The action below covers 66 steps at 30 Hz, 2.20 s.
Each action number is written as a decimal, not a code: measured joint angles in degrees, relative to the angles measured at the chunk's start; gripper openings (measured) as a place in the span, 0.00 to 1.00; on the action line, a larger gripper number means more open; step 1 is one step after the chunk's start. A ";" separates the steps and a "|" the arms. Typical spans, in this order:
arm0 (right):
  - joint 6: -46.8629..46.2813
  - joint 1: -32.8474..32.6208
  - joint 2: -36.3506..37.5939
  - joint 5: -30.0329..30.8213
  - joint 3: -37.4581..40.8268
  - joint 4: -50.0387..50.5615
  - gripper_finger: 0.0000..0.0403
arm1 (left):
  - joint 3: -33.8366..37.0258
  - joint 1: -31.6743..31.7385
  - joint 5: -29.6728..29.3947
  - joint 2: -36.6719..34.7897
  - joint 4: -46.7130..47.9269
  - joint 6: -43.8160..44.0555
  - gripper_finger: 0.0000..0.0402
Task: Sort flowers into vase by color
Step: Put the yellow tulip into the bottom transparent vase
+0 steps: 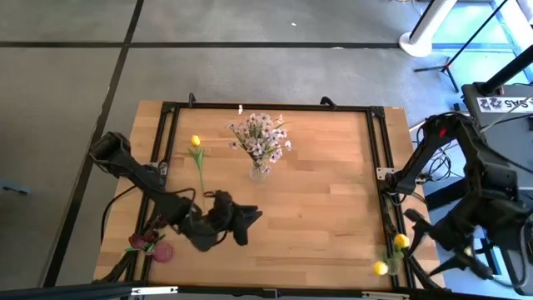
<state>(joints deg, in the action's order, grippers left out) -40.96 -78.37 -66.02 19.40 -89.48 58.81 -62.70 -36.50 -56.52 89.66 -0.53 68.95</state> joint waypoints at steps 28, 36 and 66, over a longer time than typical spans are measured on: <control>14.65 0.00 1.16 21.22 -22.65 5.57 0.62 | 20.31 38.45 38.12 -13.44 62.35 34.02 0.36; 14.39 0.01 1.07 24.68 -23.18 5.20 0.62 | 29.95 46.28 33.18 -13.20 47.23 31.02 0.36; 22.78 0.00 1.71 41.52 -23.16 7.48 0.62 | 5.57 28.34 24.72 -20.43 56.82 11.43 0.01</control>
<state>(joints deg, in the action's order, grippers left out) -18.18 -78.37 -64.30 60.91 -112.64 66.28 -57.13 -8.16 -31.81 69.23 56.29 80.38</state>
